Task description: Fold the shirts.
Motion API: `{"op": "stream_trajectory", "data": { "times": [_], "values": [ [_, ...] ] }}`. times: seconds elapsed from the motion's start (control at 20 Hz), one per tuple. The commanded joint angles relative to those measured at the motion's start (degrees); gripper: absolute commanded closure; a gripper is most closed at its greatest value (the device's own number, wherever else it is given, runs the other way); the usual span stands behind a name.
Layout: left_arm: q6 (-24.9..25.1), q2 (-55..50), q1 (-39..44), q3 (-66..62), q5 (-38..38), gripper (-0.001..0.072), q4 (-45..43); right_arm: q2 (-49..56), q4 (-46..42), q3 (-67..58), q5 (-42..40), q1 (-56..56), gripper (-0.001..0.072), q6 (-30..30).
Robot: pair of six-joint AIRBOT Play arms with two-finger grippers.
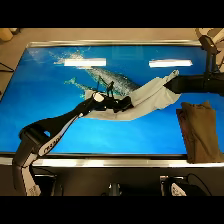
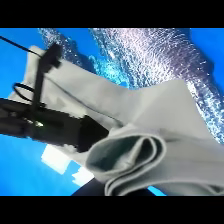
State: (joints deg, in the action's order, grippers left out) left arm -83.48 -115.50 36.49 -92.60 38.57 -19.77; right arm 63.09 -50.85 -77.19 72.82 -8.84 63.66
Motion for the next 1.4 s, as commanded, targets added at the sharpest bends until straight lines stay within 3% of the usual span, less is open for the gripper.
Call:
{"op": "stream_trajectory", "data": {
  "times": [0.0,0.1,0.3,0.45,0.7,0.95,1.0,1.05,1.1,1.25,1.35],
  "values": [
    [1.3,-1.3,3.3,-0.5,-2.4,0.0689,4.6,-3.3,-2.4,-0.1,1.8,0.0,0.0691,2.1],
    [1.3,1.2,0.9,-0.5,-2.0,0.0689,0.1,-1.8,-1.7,-0.1,0.3,0.1,0.0692,2.4],
    [0.9,13.1,-8.7,-0.5,5.5,0.069,-24.2,3.7,6.2,-0.1,-9.7,6.0,0.0692,1.5],
    [-1.2,23.7,-18.3,-0.5,9.8,0.0689,-36.9,10.4,11.8,-0.1,-19.2,15.6,0.0692,1.4],
    [-1.0,38.0,-32.6,-0.4,14.2,0.0688,-39.5,23.5,22.8,-0.1,-31.8,29.4,0.0692,-0.5],
    [-0.5,43.6,-37.6,-0.4,20.4,0.0688,-47.3,33.1,28.2,-0.1,-37.6,35.3,0.0688,-3.3],
    [-0.4,43.7,-37.6,-0.4,22.0,0.0688,-48.9,34.4,28.4,-0.1,-38.4,35.6,0.0575,-3.3],
    [-0.4,43.6,-37.4,-0.3,23.1,0.0688,-49.7,35.2,28.8,-0.1,-38.7,35.8,0.0272,-3.4],
    [-0.2,43.6,-37.4,0.2,23.6,0.0688,-49.7,35.3,28.6,-0.1,-39.6,35.7,0.0046,-5.0],
    [-0.2,43.6,-37.4,1.7,23.6,0.0688,-49.8,32.3,25.8,-0.1,-37.0,32.0,0.0032,-7.2],
    [0.5,43.6,-37.5,2.3,23.6,0.0687,-49.9,29.2,16.7,-0.1,-29.0,26.3,0.0033,-5.8]
  ]
}}
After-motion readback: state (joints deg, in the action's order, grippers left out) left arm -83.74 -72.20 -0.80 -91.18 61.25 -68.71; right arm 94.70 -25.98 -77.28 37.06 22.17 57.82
